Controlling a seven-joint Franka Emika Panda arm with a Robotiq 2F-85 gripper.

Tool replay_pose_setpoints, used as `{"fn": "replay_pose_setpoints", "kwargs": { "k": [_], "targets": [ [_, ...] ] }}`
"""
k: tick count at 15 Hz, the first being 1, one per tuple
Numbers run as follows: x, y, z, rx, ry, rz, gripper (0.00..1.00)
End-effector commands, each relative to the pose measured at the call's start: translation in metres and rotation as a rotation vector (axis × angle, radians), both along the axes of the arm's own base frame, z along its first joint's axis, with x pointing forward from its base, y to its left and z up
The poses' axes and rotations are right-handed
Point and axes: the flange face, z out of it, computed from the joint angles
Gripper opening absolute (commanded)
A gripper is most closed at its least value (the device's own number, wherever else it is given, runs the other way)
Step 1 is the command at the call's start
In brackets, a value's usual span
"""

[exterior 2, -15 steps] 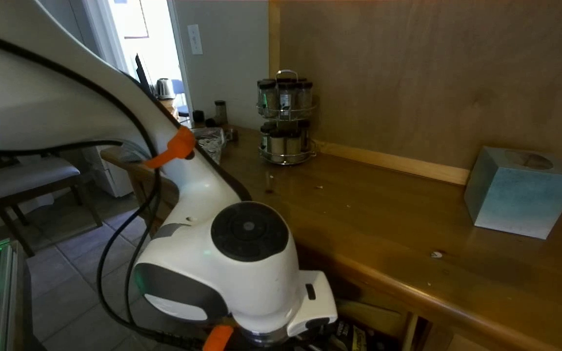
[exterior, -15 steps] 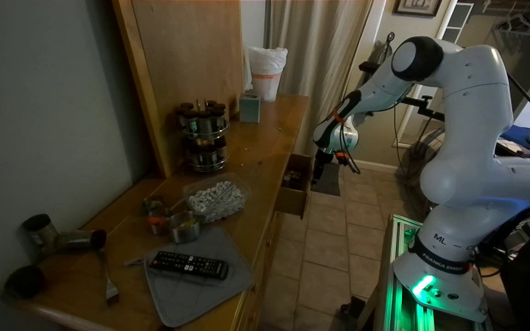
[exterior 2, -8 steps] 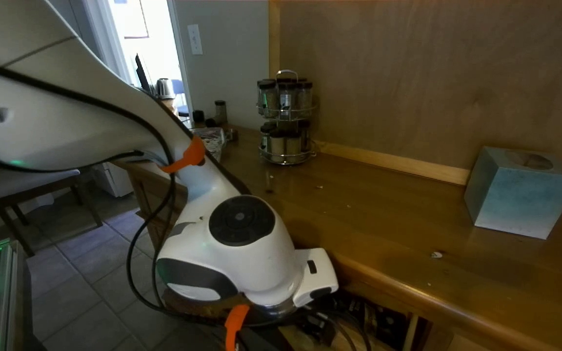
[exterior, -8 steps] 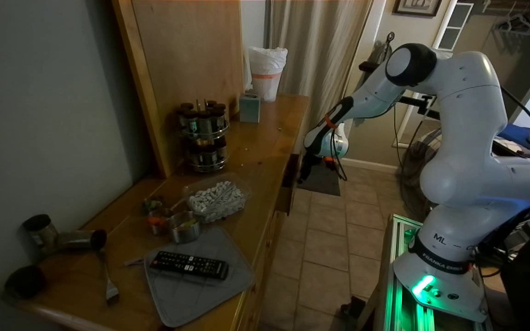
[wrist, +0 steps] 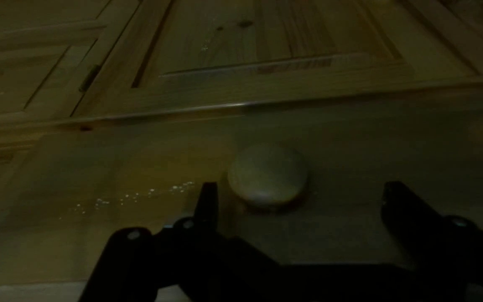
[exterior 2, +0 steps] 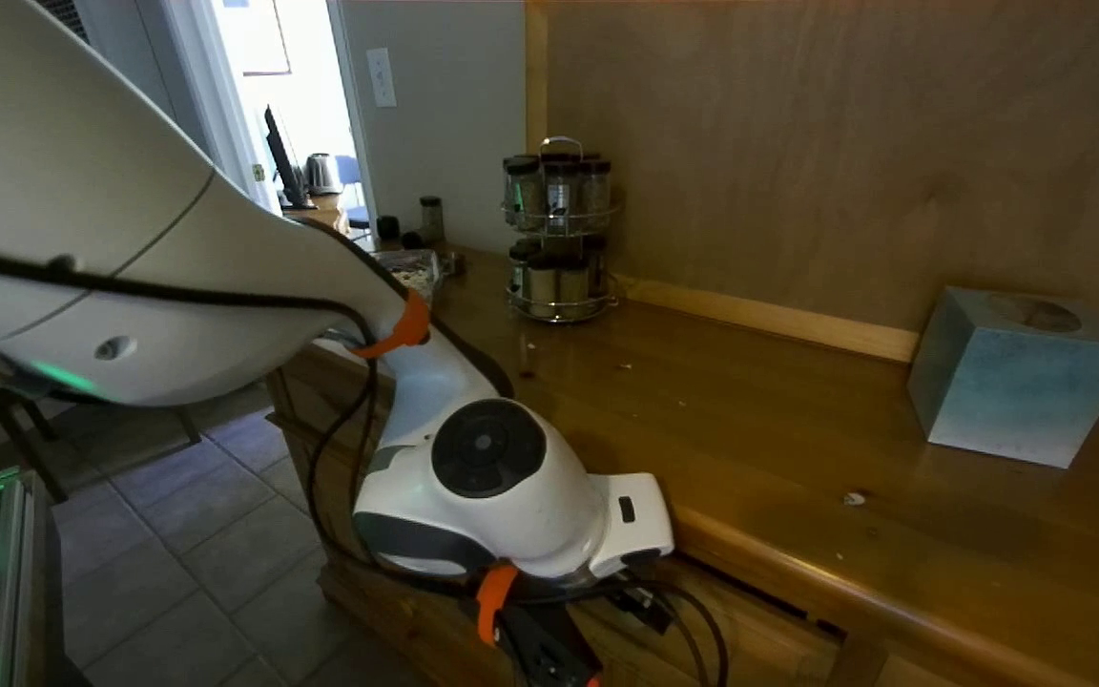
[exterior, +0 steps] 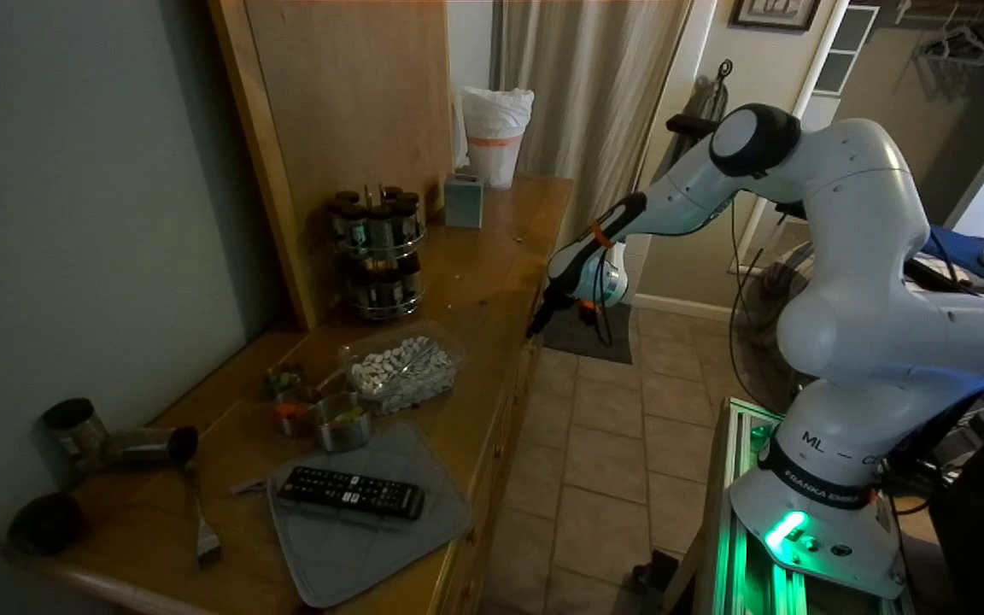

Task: Close the top middle drawer

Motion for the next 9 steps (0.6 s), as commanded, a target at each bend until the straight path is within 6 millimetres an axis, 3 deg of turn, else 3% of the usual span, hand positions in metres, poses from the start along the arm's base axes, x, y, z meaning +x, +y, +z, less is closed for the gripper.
{"fn": "replay_pose_setpoints", "kwargs": {
  "k": [1,9],
  "targets": [
    [0.0187,-0.0046,-0.0023,0.025,-0.072,-0.036,1.00],
    [0.0270,0.0033,-0.0013,0.053,-0.144,-0.016,1.00]
  ]
}}
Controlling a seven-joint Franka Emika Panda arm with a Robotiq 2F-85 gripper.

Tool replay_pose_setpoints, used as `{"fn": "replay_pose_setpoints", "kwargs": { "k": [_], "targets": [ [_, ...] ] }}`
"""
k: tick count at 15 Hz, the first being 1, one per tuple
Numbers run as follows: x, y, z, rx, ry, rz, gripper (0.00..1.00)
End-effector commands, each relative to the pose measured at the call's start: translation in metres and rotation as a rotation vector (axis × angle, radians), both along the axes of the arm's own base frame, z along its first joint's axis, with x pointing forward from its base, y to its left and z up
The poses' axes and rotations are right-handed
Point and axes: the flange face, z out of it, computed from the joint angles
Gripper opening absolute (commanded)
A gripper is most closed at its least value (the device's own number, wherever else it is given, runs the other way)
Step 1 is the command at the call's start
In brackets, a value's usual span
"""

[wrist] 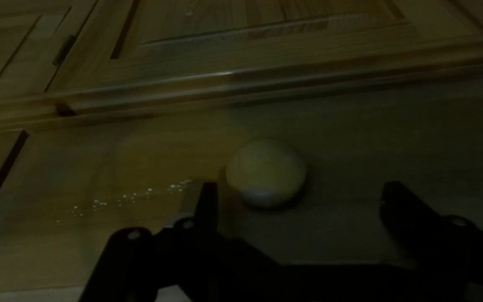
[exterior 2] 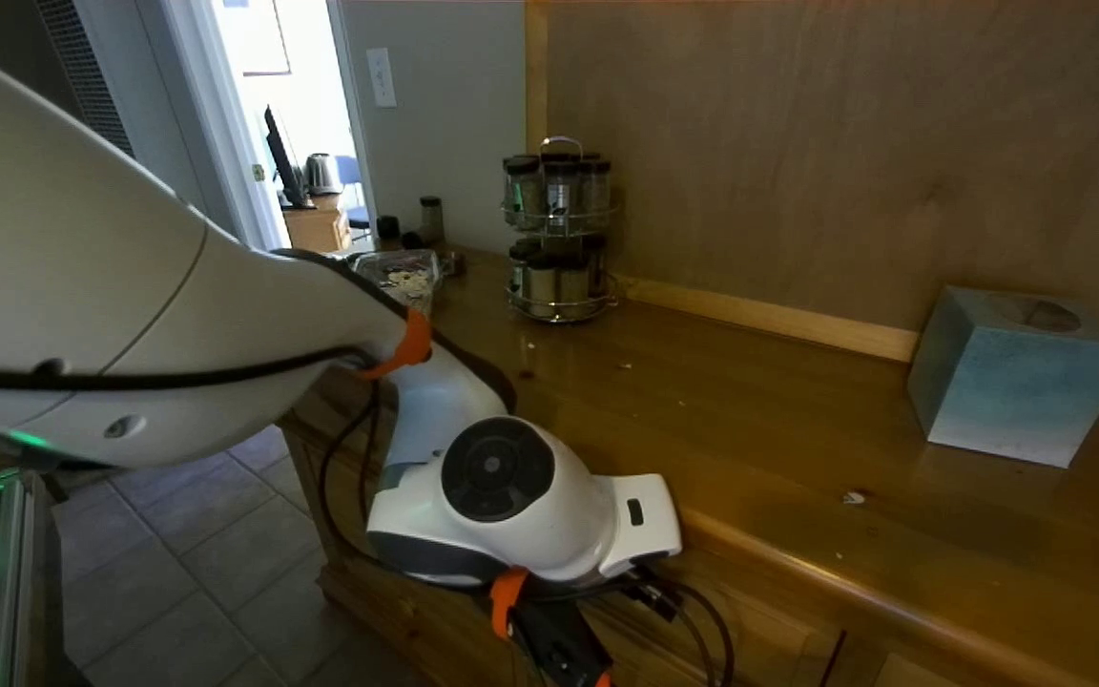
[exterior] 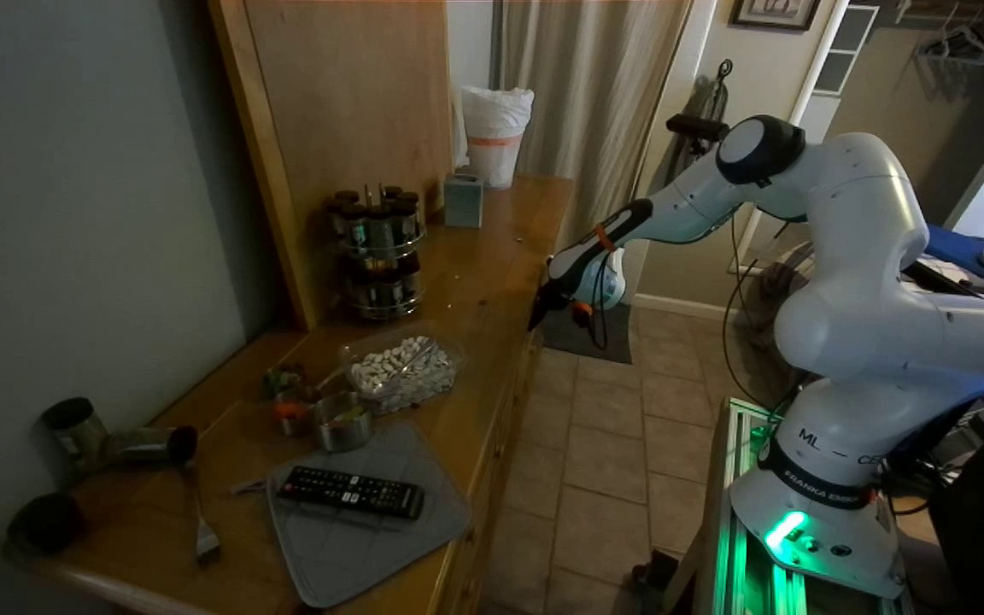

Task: Close the top middle drawer

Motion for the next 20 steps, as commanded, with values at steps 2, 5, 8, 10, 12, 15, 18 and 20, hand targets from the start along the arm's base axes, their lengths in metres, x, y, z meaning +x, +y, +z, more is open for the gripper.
{"fn": "replay_pose_setpoints", "kwargs": {
  "k": [2,5,8,10,12,15,18,20],
  "targets": [
    [0.009,0.004,0.002,-0.015,-0.018,0.017,1.00],
    [-0.011,-0.012,0.016,-0.082,0.085,-0.024,1.00],
    [-0.038,-0.039,0.046,-0.166,0.172,-0.136,1.00],
    [-0.058,-0.054,0.068,-0.214,0.242,-0.193,1.00],
    [-0.084,-0.054,0.086,-0.225,0.347,-0.207,1.00],
    [-0.121,-0.041,0.114,-0.217,0.505,-0.212,1.00],
    [-0.154,-0.017,0.147,-0.187,0.660,-0.218,1.00],
    [-0.168,0.005,0.172,-0.156,0.704,-0.232,1.00]
  ]
}}
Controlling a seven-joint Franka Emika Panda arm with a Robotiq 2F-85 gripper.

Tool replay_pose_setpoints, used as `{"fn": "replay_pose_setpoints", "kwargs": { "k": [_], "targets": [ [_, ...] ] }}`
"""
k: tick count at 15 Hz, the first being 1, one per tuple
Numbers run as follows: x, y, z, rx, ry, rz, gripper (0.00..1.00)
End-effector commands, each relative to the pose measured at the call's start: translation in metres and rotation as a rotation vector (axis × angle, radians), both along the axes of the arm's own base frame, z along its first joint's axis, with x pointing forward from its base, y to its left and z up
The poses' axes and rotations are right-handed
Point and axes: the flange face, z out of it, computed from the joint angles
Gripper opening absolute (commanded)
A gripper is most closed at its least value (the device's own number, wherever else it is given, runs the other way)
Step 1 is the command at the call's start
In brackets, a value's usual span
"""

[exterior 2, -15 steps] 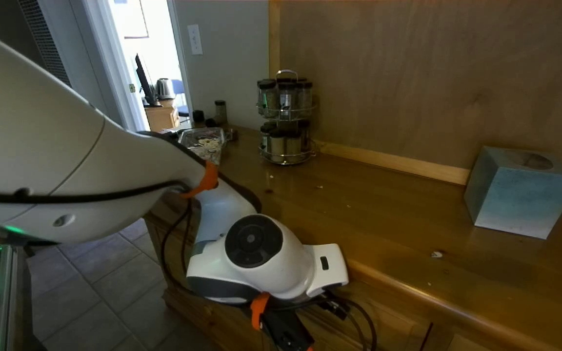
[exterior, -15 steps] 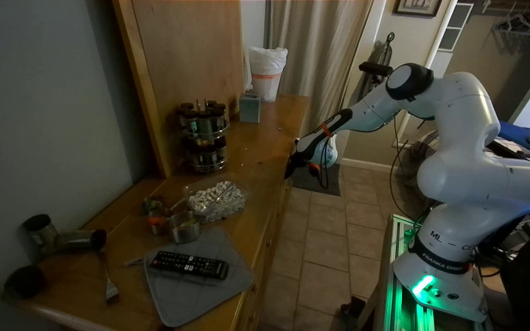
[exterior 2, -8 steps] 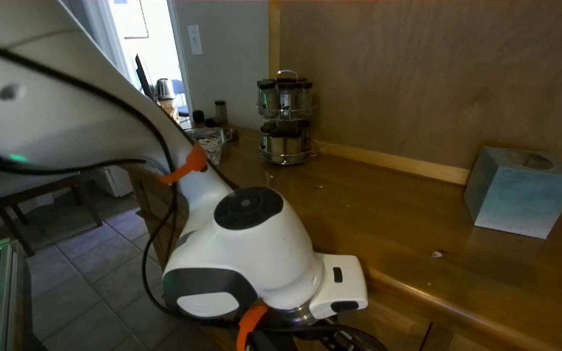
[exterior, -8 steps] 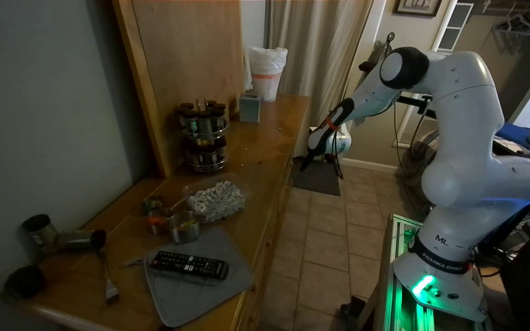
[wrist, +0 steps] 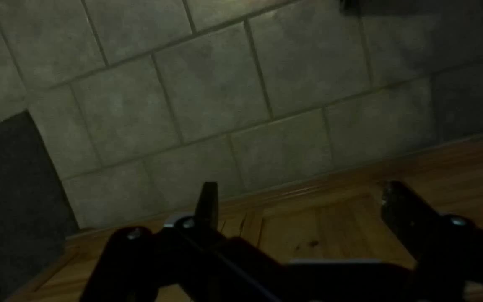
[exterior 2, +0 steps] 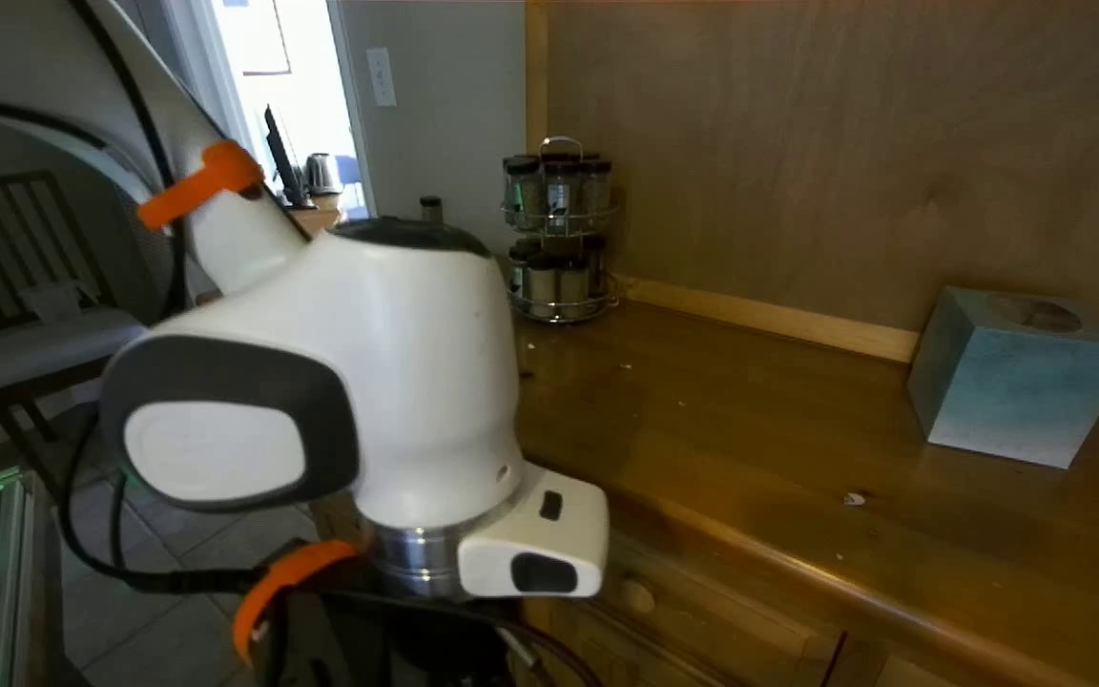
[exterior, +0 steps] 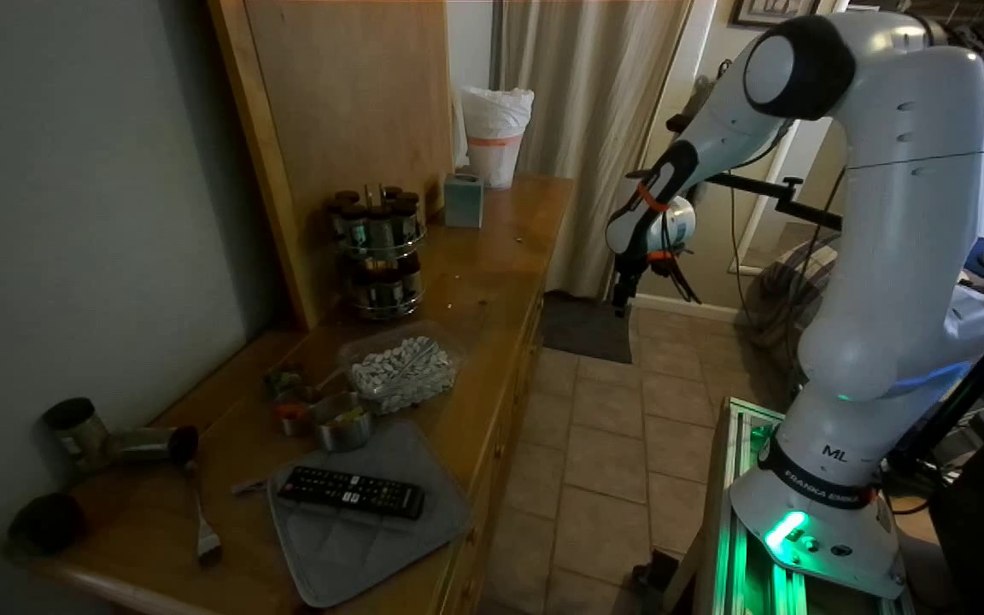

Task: Close the top middle drawer

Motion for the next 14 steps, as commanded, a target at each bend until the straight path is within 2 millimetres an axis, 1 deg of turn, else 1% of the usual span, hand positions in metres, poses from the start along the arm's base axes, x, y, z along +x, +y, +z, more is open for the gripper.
{"fn": "replay_pose_setpoints", "kwargs": {
  "k": [1,5,7,10,12,13,14],
  "targets": [
    [-0.031,0.050,0.051,0.046,0.069,-0.047,1.00],
    [-0.045,0.100,0.098,0.129,0.015,-0.011,1.00],
    [-0.049,0.121,0.124,0.144,-0.040,0.005,1.00],
    [-0.057,0.145,0.167,0.166,-0.140,0.022,1.00],
    [-0.065,0.156,0.204,0.185,-0.236,0.035,1.00],
    [-0.068,0.157,0.218,0.168,-0.252,0.107,1.00],
    [-0.051,0.144,0.194,0.150,-0.185,0.041,1.00]
  ]
}}
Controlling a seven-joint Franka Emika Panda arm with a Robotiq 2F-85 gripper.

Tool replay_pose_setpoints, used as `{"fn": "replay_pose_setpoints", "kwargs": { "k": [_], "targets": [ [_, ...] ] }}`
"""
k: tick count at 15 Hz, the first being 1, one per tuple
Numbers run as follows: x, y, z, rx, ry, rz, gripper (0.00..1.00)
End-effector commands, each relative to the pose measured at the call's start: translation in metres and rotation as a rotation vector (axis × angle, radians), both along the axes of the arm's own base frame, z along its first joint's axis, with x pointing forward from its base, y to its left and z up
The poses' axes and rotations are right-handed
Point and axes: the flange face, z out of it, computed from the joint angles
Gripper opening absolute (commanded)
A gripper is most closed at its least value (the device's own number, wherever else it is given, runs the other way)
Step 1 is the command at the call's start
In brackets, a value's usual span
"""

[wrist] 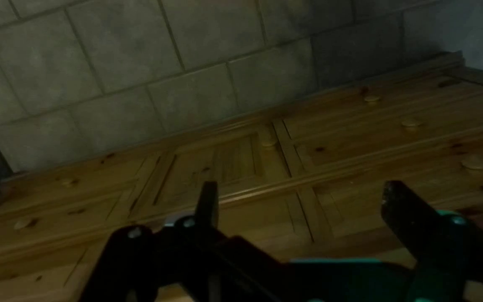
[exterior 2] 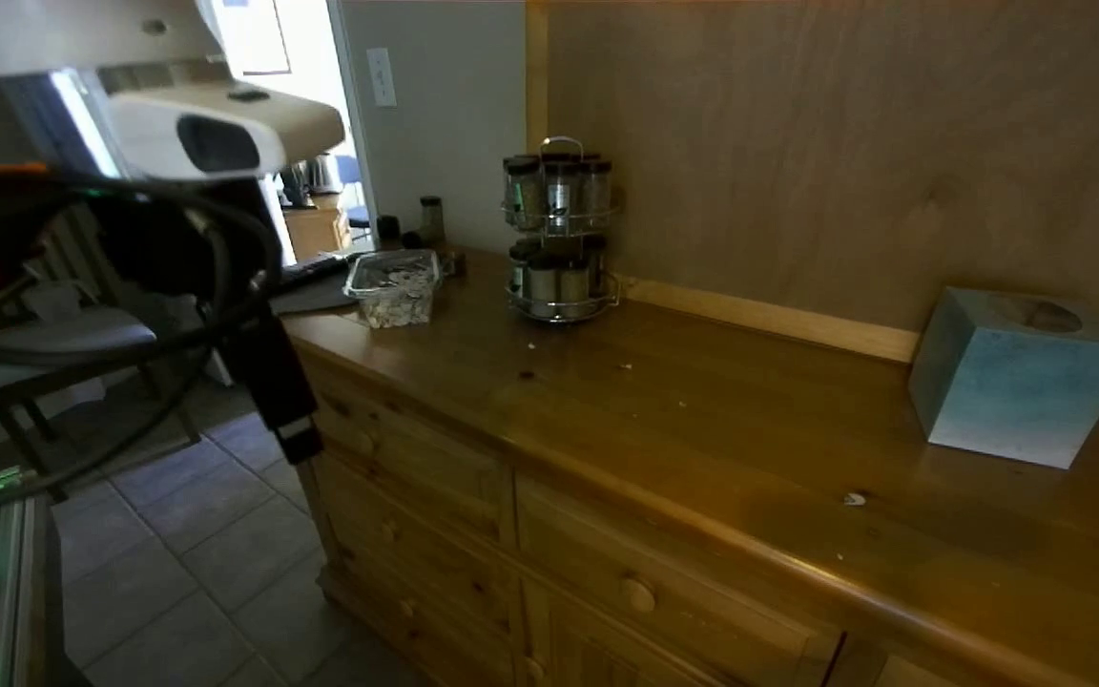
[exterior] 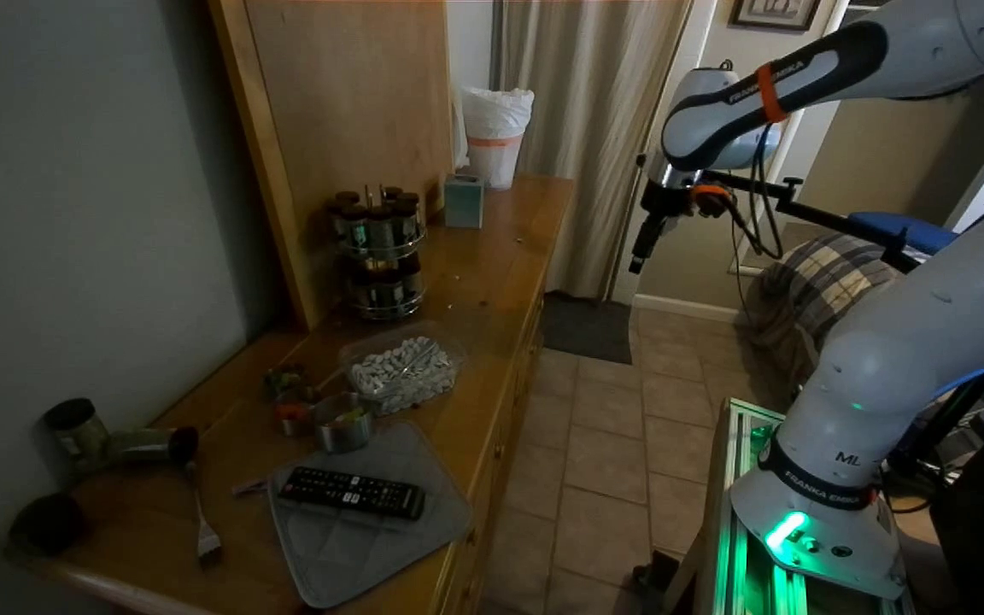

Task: Close the top middle drawer

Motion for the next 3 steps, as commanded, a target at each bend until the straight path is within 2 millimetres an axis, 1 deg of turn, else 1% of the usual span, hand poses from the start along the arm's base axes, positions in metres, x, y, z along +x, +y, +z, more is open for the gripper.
{"fn": "replay_pose_setpoints", "kwargs": {
  "k": [1,2,3],
  "targets": [
    [-0.004,0.003,0.015,-0.003,-0.028,0.020,1.00],
    [-0.009,0.006,0.024,-0.004,-0.050,0.031,1.00],
    [-0.013,0.007,0.028,-0.003,-0.063,0.037,1.00]
  ]
}}
